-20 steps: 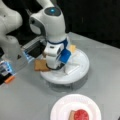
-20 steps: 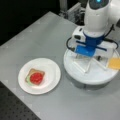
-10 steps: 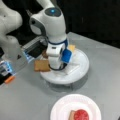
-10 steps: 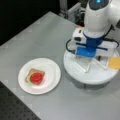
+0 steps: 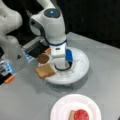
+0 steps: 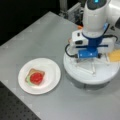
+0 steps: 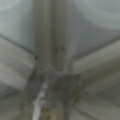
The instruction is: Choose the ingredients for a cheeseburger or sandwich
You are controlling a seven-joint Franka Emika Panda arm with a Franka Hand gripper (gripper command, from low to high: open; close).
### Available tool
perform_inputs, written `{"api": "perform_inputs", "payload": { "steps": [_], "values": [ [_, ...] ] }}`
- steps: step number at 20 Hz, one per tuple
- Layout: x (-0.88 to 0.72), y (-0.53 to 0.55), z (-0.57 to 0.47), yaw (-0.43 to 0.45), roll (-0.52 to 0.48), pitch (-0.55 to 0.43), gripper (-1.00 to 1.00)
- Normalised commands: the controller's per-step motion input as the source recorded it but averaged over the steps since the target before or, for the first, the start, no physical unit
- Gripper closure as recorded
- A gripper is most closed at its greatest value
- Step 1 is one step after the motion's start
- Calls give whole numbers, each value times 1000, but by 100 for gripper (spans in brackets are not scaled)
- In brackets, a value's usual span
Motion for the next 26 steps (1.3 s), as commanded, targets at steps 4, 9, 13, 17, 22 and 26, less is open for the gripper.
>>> {"api": "perform_inputs", "payload": {
  "steps": [4, 9, 13, 17, 22, 26],
  "values": [
    [66, -179, -101, 382, 105, 109, -100],
    [66, -178, -63, 264, 88, 115, -100],
    [32, -155, -24, 71, 86, 120, -100],
    [-63, -72, 152, -100, 40, 116, -100],
    [-109, 106, 461, -231, -23, 83, -100],
    [48, 231, 652, -245, 13, 120, -100]
  ]
}}
